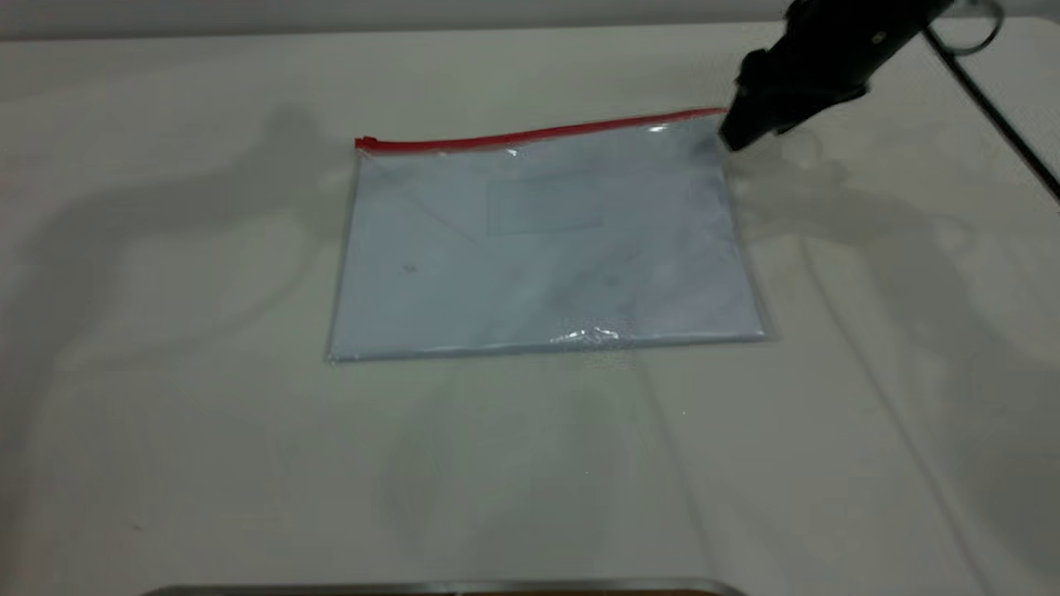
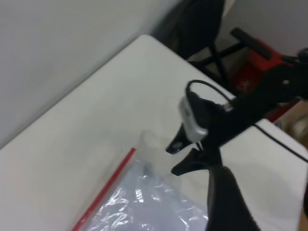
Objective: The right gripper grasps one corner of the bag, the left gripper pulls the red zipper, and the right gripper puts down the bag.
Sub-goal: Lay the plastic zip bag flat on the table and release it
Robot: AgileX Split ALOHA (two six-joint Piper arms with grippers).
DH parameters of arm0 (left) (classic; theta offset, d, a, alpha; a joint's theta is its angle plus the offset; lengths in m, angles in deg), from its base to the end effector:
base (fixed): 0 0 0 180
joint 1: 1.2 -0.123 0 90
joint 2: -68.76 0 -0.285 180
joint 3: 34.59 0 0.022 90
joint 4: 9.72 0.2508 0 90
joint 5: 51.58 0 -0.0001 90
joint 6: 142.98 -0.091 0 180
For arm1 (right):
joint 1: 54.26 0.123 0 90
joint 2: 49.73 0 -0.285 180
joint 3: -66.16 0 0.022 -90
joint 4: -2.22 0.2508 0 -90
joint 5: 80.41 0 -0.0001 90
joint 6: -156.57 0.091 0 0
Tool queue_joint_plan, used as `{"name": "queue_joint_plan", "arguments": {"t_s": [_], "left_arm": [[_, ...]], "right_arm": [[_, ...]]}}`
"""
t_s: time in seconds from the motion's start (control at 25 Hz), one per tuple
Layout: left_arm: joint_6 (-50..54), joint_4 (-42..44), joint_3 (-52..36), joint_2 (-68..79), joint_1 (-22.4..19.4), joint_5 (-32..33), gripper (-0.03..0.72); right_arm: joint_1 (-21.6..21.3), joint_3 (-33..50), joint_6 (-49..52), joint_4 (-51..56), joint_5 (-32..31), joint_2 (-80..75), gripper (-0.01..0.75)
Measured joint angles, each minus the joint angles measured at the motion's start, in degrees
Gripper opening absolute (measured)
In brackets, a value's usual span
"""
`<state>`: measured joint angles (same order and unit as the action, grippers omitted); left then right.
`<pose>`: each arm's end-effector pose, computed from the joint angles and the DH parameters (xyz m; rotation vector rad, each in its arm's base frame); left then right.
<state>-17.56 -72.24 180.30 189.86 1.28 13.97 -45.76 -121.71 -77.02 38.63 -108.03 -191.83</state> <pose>0.4324 -0.0923 0.3699 0.7906 1.9445 -0.9236 0.4453 0.0919 0.0583 -0.7483 2.5939 0.3197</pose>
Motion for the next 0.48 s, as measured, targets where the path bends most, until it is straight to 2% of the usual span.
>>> {"name": "queue_joint_plan", "arguments": {"t_s": [0.12, 0.2, 0.28, 0.36, 0.48], "left_arm": [[2.9, 0.3, 0.0, -4.9, 0.0, 1.3, 0.452], [5.7, 2.1, 0.0, -8.8, 0.0, 1.3, 0.452], [9.2, 5.7, 0.0, -12.3, 0.0, 1.3, 0.452], [14.4, 10.5, 0.0, -16.1, 0.0, 1.3, 0.452], [24.0, 20.2, -0.6, -20.8, 0.0, 1.3, 0.452]], "right_arm": [[-0.1, 0.0, 17.7, -14.8, -10.9, 5.9, 0.576], [-0.1, 0.0, 25.1, -19.0, -20.4, 10.1, 0.549], [-0.1, 0.0, 29.2, -19.5, -30.6, 14.2, 0.517], [-0.1, 0.0, 31.0, -18.4, -37.8, 18.1, 0.483], [-0.1, 0.2, 31.8, -15.0, -40.8, 23.2, 0.449]]}}
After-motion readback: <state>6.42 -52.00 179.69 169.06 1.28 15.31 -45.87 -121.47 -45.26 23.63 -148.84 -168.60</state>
